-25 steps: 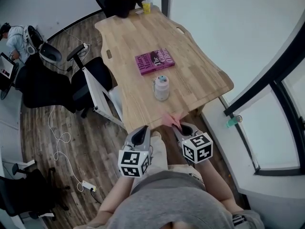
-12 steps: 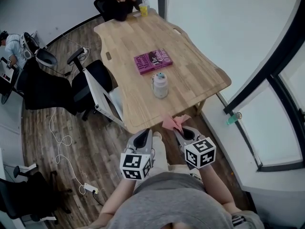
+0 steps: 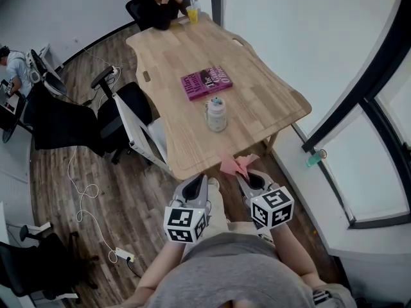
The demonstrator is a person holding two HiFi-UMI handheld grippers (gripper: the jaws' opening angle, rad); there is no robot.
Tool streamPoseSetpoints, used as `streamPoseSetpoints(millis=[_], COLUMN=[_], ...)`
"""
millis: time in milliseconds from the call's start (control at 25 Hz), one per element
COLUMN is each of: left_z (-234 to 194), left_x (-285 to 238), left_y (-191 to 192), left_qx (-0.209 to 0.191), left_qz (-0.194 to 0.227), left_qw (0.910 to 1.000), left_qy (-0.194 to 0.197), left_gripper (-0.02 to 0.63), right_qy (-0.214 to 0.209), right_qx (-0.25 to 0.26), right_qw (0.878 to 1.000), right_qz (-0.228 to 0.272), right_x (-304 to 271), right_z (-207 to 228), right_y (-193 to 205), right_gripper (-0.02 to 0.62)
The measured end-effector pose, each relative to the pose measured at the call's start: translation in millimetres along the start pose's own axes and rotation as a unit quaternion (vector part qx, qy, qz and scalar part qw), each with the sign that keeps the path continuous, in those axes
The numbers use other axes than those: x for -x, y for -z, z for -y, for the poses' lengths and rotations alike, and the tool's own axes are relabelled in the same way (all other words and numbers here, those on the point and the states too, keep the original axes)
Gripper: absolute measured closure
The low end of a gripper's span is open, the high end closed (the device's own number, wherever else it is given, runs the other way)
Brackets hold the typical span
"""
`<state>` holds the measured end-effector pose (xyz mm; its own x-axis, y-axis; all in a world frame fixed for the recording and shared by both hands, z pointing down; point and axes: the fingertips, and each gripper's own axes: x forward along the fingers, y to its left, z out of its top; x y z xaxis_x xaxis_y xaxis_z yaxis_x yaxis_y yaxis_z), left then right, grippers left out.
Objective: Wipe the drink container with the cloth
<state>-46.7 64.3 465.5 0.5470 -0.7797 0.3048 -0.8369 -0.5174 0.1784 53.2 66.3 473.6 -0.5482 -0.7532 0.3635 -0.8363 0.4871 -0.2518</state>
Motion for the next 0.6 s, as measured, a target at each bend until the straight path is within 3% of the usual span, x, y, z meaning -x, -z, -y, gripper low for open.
streamPoseSetpoints(millis=[600], left_z=[4.8], left_x=[-1.2], left_y=[3.2], left_qx=[-0.001], left_qz=[-0.004], left_qw=[1.0], left_qy=[0.0], left_gripper=[0.606], right_qy=[-0.001], right_qx=[0.005], right_qw=[1.0], right_qz=[-0.002], right_x=[3.8], right_z=[3.9], right_y=[5.1], right_gripper=[0.572])
